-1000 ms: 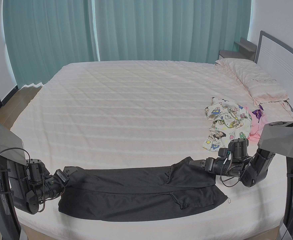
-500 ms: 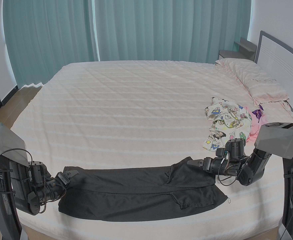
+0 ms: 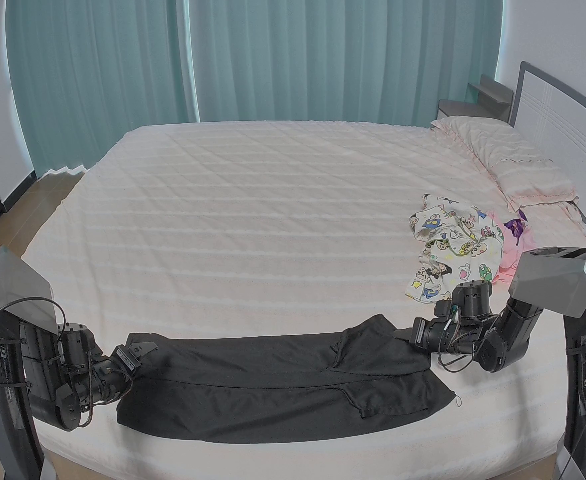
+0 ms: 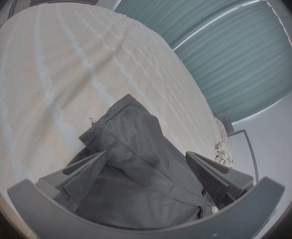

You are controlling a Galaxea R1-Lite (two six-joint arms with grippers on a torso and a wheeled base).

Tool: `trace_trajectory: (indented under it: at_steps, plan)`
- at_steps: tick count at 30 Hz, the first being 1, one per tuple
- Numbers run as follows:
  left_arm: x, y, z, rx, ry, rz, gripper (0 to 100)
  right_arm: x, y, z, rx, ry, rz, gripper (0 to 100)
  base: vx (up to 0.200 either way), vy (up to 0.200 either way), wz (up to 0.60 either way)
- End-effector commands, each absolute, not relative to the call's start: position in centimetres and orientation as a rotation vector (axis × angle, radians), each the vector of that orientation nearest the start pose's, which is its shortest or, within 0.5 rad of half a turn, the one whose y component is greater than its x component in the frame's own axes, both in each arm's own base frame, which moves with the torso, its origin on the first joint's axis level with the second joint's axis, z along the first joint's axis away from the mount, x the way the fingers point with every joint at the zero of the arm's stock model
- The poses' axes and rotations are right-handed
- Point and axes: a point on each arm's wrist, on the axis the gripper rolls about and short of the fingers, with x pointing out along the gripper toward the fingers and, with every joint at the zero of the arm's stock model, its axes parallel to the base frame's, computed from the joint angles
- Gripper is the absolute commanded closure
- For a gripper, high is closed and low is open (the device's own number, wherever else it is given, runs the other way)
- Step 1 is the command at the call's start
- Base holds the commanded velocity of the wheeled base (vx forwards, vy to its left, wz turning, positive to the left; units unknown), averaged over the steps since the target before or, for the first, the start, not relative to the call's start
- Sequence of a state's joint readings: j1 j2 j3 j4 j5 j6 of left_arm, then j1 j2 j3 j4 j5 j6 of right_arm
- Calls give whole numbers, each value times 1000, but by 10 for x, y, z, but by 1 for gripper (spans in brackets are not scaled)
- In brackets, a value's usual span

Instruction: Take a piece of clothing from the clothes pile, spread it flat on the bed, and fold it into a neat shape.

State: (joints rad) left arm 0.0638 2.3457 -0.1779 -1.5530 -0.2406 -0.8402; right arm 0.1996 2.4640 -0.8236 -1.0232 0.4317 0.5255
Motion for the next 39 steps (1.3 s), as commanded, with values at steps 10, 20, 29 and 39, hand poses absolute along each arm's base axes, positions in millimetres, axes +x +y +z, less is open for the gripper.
trace_trajectory:
  at_steps: [10,20,29,39]
  plan:
    - [258,11,-31,-905,639,90,0,344,67,-27,575,700,419,100,0,0,0]
    - [258,11,-31,-906,638,92,0,336,64,-33,564,747,402,100,0,0,0]
    - [258,11,-31,-906,639,90,0,336,65,-34,554,747,408,0,0,0,0]
    - [264,16,-26,-889,568,151,0,338,63,-20,564,691,362,0,0,0,0]
